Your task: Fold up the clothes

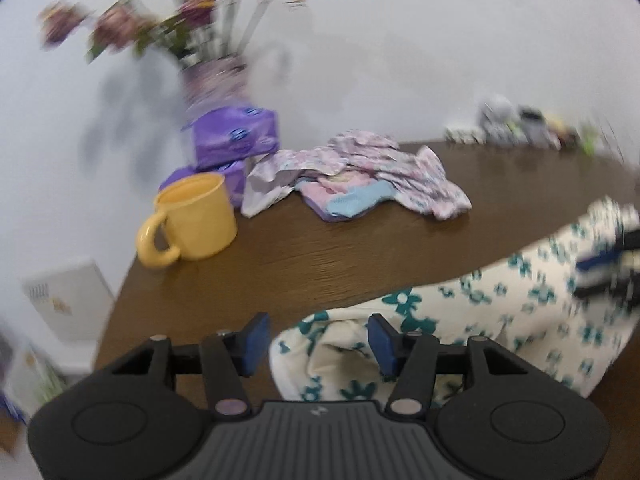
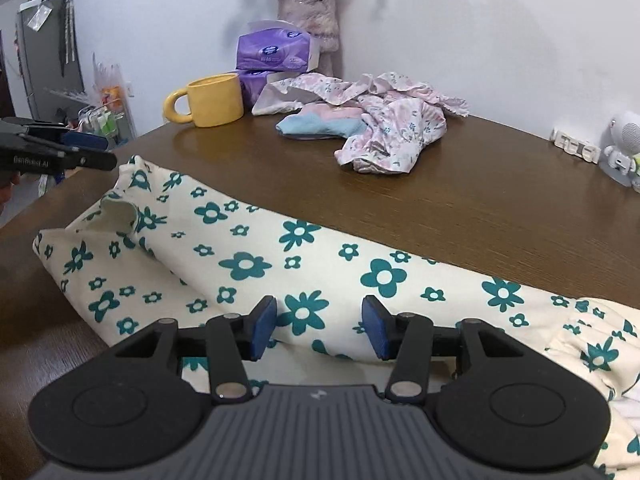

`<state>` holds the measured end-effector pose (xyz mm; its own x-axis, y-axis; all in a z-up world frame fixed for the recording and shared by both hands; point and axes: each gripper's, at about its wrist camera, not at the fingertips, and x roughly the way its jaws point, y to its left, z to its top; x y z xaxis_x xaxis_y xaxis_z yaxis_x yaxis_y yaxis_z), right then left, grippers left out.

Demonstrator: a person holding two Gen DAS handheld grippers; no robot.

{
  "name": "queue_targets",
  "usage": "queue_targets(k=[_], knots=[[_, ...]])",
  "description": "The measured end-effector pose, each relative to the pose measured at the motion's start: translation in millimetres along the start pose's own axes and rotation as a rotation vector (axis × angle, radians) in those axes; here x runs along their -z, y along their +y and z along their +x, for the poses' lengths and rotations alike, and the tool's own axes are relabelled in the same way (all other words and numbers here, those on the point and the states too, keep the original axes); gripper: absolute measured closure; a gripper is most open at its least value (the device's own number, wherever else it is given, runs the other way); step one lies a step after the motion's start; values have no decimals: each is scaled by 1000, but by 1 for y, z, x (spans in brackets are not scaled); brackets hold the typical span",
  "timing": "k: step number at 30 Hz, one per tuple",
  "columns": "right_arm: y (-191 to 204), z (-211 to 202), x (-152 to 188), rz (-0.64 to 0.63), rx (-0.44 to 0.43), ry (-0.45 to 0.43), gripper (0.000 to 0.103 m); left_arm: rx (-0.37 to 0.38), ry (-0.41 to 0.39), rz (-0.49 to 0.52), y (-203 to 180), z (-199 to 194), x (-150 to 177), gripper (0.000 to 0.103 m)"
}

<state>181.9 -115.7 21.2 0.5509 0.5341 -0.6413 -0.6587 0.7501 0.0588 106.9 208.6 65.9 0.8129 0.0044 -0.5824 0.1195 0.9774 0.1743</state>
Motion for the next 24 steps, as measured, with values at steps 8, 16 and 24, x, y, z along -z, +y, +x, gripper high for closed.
queue_targets(k=[8, 16, 24], knots=[[42, 5, -22, -32, -86, -58, 55, 70, 6, 452, -13, 16, -6, 47], [54, 21, -25, 11, -83, -27, 54, 240, 20, 873, -29, 32, -3, 51], [48, 25, -15, 77, -47, -18, 51, 364, 84, 1081, -43, 46, 5, 97]])
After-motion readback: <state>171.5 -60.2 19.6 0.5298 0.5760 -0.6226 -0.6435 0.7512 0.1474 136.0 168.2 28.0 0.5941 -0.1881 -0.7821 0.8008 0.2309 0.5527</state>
